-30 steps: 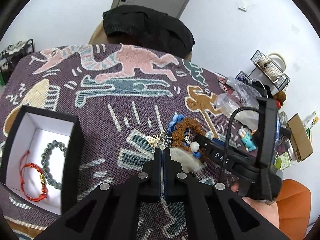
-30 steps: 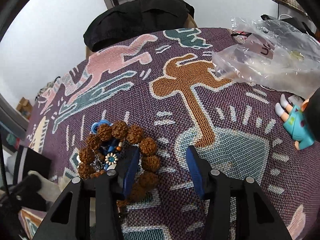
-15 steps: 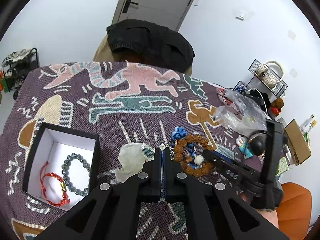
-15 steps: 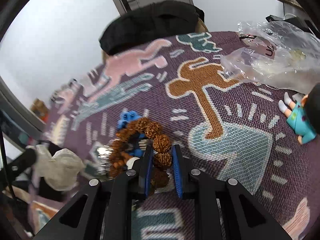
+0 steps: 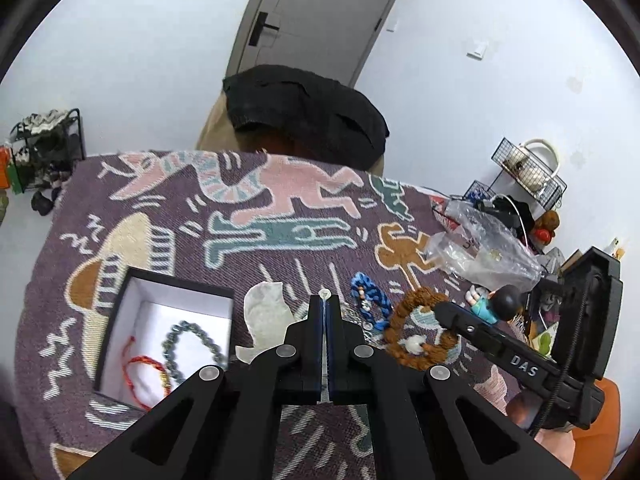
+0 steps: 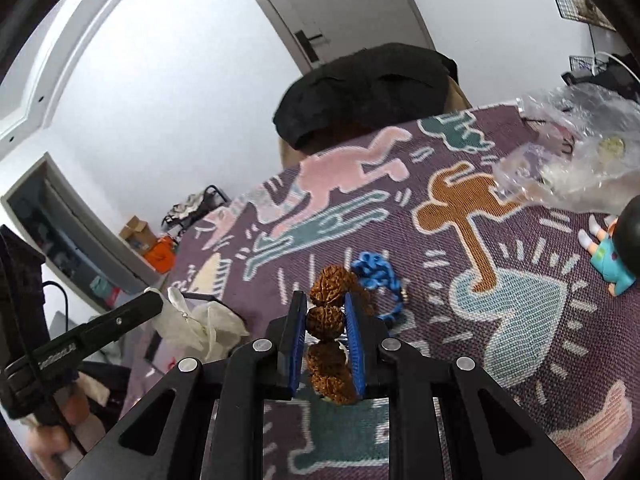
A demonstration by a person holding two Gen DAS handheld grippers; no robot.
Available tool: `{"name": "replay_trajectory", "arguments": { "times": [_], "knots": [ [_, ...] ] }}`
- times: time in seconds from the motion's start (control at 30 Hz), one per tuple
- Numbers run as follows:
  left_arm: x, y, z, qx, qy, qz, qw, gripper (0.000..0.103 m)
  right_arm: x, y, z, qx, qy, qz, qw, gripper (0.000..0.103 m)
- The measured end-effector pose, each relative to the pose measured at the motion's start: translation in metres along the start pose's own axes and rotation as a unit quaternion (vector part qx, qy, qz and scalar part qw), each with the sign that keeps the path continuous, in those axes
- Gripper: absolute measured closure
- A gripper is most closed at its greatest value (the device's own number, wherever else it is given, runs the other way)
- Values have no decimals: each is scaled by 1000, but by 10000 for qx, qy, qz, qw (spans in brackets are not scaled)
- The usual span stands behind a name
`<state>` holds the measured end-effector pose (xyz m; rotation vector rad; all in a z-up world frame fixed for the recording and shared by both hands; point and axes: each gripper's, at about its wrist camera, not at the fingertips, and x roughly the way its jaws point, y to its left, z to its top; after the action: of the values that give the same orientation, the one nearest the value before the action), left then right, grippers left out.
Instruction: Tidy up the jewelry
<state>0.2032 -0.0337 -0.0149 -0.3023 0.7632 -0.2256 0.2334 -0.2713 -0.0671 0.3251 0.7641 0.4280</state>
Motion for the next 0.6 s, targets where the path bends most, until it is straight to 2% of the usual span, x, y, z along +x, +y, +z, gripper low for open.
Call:
{"name": "replay_trajectory", "arguments": {
  "times": [0.27, 0.43, 0.6],
  "knots": [
    [-29, 26, 7, -96, -227, 137, 9996, 102, -17, 16, 4, -44, -118, 498, 9987, 83],
    [-42, 44, 8, -190, -330, 229, 9990, 102, -25, 28, 8, -132, -102, 1092, 9939, 83],
    [-48, 63, 6, -321, -354, 340, 9983, 102, -28, 45, 8, -304, -78, 1466, 9887, 83]
  ]
}}
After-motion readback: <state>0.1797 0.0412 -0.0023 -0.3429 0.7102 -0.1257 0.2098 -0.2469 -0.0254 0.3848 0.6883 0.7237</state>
